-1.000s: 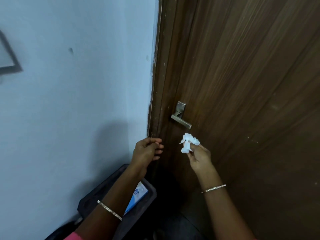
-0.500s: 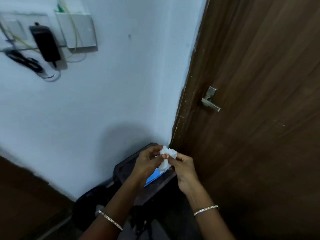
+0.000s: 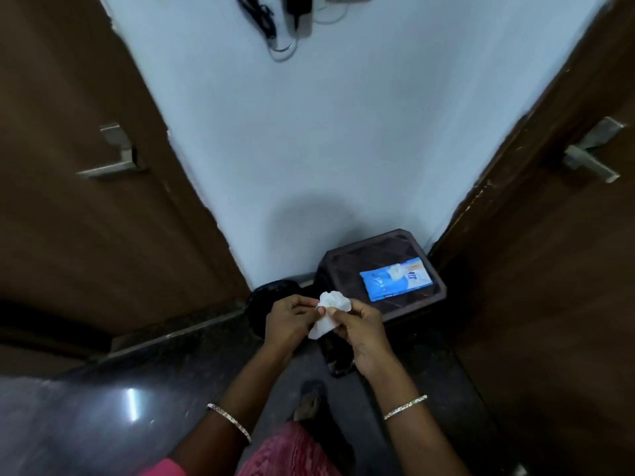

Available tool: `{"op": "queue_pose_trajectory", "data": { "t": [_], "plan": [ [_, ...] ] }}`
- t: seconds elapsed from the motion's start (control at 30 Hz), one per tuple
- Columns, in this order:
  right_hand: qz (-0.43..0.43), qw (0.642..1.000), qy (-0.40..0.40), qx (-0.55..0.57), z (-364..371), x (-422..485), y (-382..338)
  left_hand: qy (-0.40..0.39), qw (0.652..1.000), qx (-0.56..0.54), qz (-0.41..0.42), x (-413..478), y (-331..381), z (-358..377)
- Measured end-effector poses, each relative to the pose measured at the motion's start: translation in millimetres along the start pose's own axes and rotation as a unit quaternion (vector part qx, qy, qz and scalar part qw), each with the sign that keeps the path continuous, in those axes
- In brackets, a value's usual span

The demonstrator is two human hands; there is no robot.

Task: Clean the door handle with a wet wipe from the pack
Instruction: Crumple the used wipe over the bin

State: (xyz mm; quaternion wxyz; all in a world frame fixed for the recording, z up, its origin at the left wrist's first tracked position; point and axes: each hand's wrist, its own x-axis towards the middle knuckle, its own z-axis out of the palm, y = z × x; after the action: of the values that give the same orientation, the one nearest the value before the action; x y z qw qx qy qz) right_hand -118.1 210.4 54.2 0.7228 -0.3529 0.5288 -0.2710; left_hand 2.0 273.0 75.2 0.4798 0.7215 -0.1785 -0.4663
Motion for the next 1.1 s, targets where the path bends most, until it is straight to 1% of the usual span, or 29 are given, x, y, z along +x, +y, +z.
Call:
{"op": "queue_pose_trajectory", "data": {
  "t": [0.13,0.27,0.4,0.47,0.53,0.6,0.7,0.77,0.83,0.93,0.97,1.03,1.1],
  "plan": [
    [0.048,0.998,-0.01,-0.034,37,15,32,0.037,0.999,0.017,-0.033,19,-30,-43],
    [0.095,0.992,0.018,-0.083,83,49,57,0.05,0.995,0.065,-0.054,59,-51,-82],
    [0.13,0.987,0.054,-0.075,126,99,74,0.015,0.991,0.114,-0.072,120,-57,-115],
    [0.149,0.986,0.057,-0.042,142,127,81,-0.016,0.985,0.163,-0.055,152,-58,-128],
    [0.167,0.981,0.082,-0.05,160,161,89,-0.039,0.976,0.208,-0.048,189,-64,-140],
    [0.18,0.978,0.099,-0.043,176,193,97,-0.049,0.973,0.216,-0.063,221,-70,-150],
    [0.246,0.962,0.115,-0.006,188,232,117,-0.056,0.969,0.226,-0.083,261,-84,-164],
    [0.275,0.954,0.115,-0.012,185,248,129,-0.061,0.969,0.216,-0.099,275,-93,-171],
    [0.279,0.951,0.128,-0.027,181,252,132,-0.07,0.971,0.2,-0.113,281,-99,-175],
    [0.275,0.949,0.148,-0.036,173,239,127,-0.087,0.966,0.207,-0.129,279,-99,-176],
    [0.259,0.952,0.16,-0.039,169,233,126,-0.092,0.965,0.21,-0.126,276,-98,-175],
    [0.22,0.956,0.191,-0.009,159,217,122,-0.099,0.964,0.22,-0.117,266,-90,-170],
    [0.181,0.962,0.206,-0.001,152,196,112,-0.106,0.957,0.256,-0.083,255,-79,-161]
  ]
}}
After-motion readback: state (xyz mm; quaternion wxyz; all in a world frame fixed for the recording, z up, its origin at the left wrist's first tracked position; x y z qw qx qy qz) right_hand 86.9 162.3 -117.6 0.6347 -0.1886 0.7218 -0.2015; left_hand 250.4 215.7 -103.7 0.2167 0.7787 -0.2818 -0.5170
